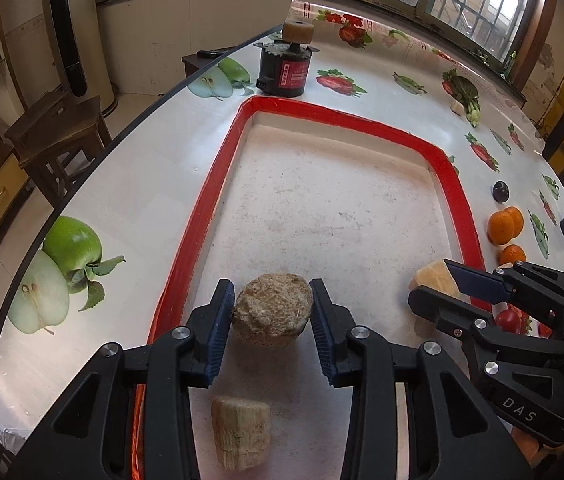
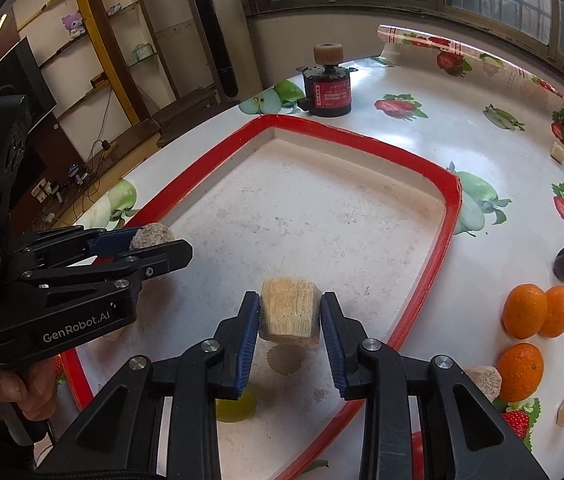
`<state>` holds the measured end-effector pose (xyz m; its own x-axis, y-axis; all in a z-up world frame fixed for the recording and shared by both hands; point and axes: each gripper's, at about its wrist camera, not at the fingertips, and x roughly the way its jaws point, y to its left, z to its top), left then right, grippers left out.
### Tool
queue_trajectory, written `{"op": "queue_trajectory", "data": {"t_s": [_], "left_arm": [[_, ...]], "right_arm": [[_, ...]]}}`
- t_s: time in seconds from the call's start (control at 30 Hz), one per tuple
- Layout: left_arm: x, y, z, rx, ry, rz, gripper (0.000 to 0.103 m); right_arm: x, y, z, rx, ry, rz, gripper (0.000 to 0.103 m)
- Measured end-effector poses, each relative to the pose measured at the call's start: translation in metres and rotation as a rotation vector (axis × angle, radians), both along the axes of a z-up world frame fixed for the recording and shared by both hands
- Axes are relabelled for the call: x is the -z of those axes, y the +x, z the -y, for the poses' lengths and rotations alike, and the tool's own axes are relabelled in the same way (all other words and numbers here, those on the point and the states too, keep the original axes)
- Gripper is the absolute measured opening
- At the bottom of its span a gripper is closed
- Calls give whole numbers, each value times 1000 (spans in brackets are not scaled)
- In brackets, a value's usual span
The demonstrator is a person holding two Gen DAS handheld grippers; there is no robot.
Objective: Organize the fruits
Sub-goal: 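Open the left gripper over the tray while the right releases the cube inside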
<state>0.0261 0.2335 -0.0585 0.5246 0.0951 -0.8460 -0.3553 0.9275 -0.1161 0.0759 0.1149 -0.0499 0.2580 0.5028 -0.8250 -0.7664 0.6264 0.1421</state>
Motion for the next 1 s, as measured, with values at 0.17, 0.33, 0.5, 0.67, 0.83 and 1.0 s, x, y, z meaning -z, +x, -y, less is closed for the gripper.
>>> {"op": "queue_trajectory", "data": {"t_s": [0.17,0.33,0.5,0.67,0.83,1.0], "left_arm": [[4,0,0,0,3,-18,36],[1,-1,0,-14,6,-19,36],[-12,-13,3,-32,24,22,44],[-27,-24,7,-48,44,55,48],[-38,-32,12,-52,54,73,48],[-45,-37,21,-44,64,82,47]], "right_arm": [[10,1,-4,-4,-18,-12,33],[12,1,-5,-7,-17,-13,37],[3,1,4,15,11,-3,56],[-12,-2,17,30,40,11,56],[-27,-10,36,51,68,21,56],[-40,-20,54,62,74,42,56]]}}
